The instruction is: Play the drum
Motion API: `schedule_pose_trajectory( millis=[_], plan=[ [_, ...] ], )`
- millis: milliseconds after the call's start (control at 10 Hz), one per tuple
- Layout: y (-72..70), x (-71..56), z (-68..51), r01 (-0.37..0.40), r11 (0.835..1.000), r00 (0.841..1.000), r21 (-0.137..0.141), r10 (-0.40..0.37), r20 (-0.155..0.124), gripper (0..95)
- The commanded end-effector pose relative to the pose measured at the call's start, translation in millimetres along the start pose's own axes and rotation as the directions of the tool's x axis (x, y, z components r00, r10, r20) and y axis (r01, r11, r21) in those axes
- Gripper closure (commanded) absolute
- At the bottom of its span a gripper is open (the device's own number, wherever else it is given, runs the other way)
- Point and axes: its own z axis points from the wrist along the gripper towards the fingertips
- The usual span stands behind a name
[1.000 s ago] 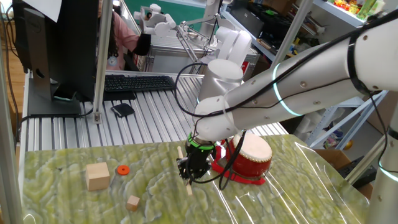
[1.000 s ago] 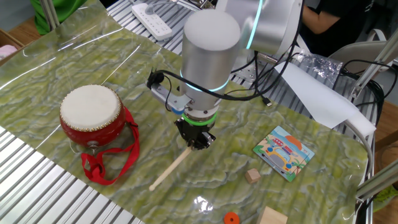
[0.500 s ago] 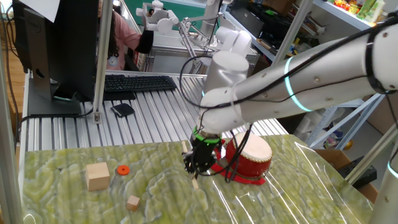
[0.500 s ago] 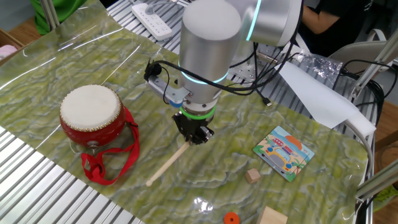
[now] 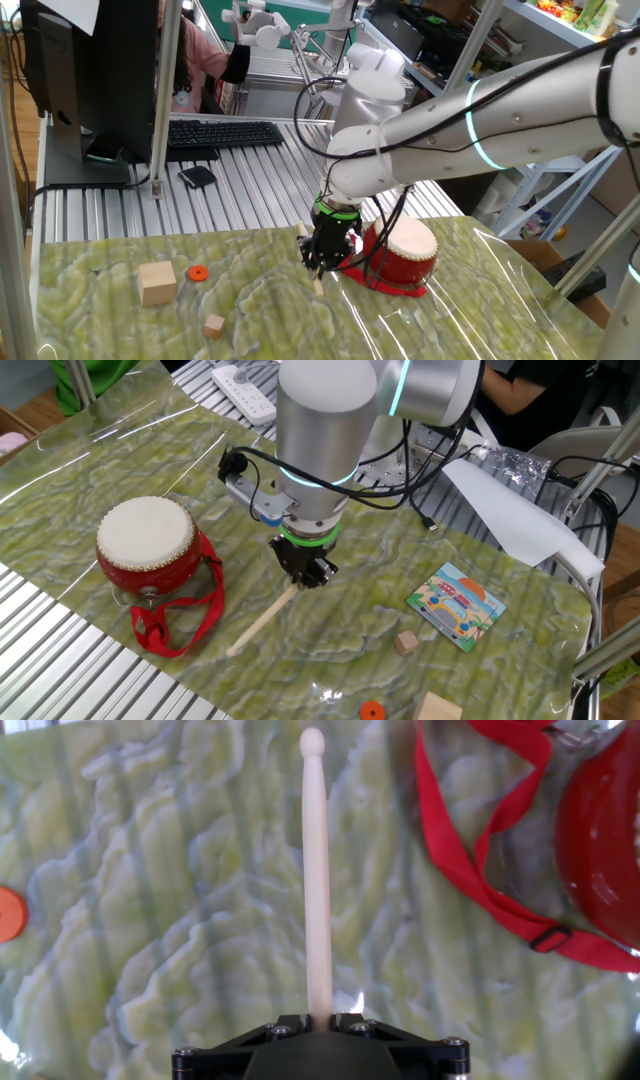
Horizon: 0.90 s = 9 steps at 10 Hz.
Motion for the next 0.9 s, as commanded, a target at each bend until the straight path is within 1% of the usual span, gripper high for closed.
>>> schedule_pose_trajectory(
  millis=[100,200,300,400,500,700,900],
  plan=[
    [-7.7,1.2,-6.4,-0.006,1.000,1.000,0.000,0.006,-0.001,95.0],
    [-10.3,1.2,-9.5,-0.013,1.000,1.000,0.000,0.013,0.000,95.0],
    [-14.2,0.5,-14.4,-0.025,1.000,1.000,0.007,0.025,0.002,95.0],
    [-22.2,-2.6,-24.1,-0.024,1.000,1.000,0.019,0.024,0.000,95.0],
    [-28.5,-5.3,-30.8,-0.028,0.999,1.000,0.024,0.028,-0.004,95.0],
    [-39.2,-10.2,-41.5,-0.041,0.999,0.999,0.024,0.041,-0.013,95.0],
    [-48.4,-15.1,-49.7,-0.048,0.999,0.999,0.021,0.048,-0.022,95.0]
  ],
)
